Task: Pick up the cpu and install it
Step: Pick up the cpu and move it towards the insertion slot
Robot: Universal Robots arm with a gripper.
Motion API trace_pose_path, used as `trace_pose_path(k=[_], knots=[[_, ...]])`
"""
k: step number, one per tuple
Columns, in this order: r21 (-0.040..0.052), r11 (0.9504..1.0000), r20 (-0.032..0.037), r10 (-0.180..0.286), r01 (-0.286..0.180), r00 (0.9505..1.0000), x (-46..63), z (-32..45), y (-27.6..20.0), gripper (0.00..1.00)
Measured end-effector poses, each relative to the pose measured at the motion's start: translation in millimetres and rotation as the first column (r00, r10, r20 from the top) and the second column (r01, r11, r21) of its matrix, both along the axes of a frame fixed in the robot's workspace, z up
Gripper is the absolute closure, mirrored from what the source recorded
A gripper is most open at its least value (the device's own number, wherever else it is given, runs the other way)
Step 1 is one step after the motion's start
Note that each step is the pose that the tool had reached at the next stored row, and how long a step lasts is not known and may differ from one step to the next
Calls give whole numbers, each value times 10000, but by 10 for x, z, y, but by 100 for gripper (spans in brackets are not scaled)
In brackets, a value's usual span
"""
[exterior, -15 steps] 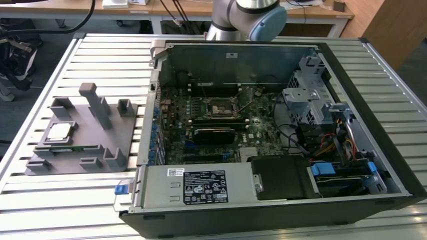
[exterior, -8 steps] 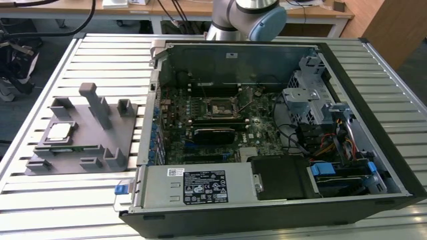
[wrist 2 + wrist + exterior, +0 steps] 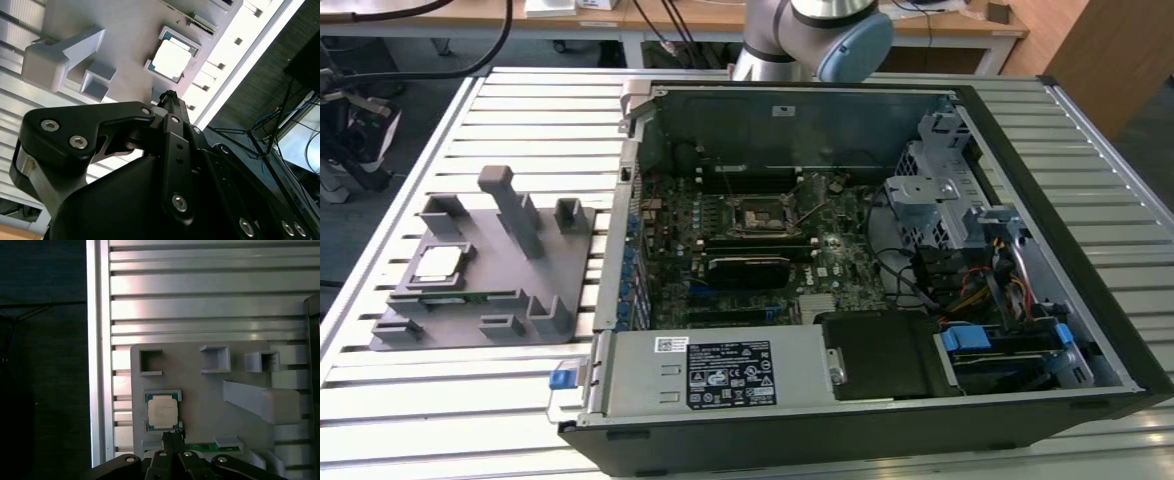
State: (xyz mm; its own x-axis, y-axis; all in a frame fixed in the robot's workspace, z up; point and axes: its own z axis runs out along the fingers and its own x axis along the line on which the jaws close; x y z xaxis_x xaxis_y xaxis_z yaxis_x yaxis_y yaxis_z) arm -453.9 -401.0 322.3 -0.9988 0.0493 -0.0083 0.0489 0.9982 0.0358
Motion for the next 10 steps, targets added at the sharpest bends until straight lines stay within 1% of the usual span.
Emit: trace_pose_path(k=[10], knots=[[-2, 10000, -2, 1, -1, 10000, 0, -57, -3, 89]])
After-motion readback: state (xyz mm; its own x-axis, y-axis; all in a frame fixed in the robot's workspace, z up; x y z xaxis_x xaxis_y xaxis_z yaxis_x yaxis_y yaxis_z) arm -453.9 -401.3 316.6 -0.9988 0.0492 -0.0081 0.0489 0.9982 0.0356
